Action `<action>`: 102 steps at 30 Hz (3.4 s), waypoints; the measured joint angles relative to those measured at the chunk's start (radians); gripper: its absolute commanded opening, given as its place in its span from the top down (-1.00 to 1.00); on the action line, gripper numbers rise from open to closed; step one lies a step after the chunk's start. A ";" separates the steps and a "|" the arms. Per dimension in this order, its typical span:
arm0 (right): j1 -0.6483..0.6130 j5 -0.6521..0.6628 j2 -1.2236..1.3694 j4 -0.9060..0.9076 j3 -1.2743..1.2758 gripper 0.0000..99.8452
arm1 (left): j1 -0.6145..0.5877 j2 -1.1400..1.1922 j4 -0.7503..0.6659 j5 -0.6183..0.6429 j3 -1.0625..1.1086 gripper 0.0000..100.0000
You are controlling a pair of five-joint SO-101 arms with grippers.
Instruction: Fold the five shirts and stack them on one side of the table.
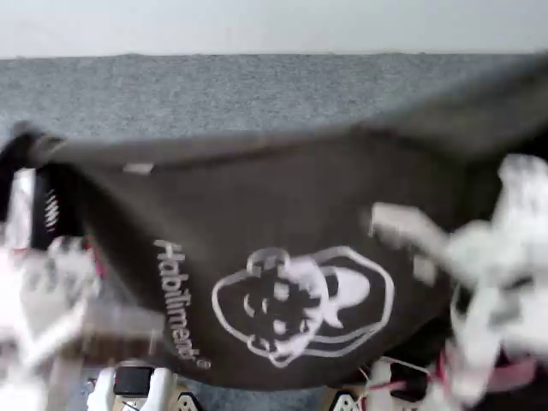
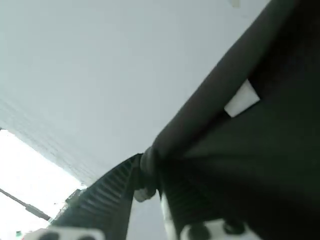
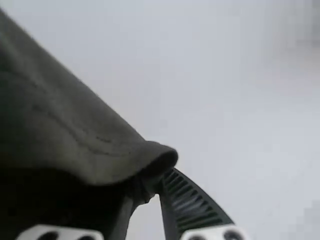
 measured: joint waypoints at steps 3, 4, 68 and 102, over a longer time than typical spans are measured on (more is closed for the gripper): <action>-0.063 0.057 0.097 0.089 0.066 0.98 | 0.002 0.066 -0.012 0.000 0.121 0.98; -0.084 0.068 0.130 0.100 0.100 0.98 | 0.002 0.095 -0.031 0.000 0.161 0.98; -0.158 -0.087 0.773 0.651 0.166 0.97 | -0.061 1.175 0.176 -0.269 0.089 0.98; -0.213 -0.302 0.373 1.106 0.740 0.98 | -0.107 1.183 0.368 -0.132 0.347 0.97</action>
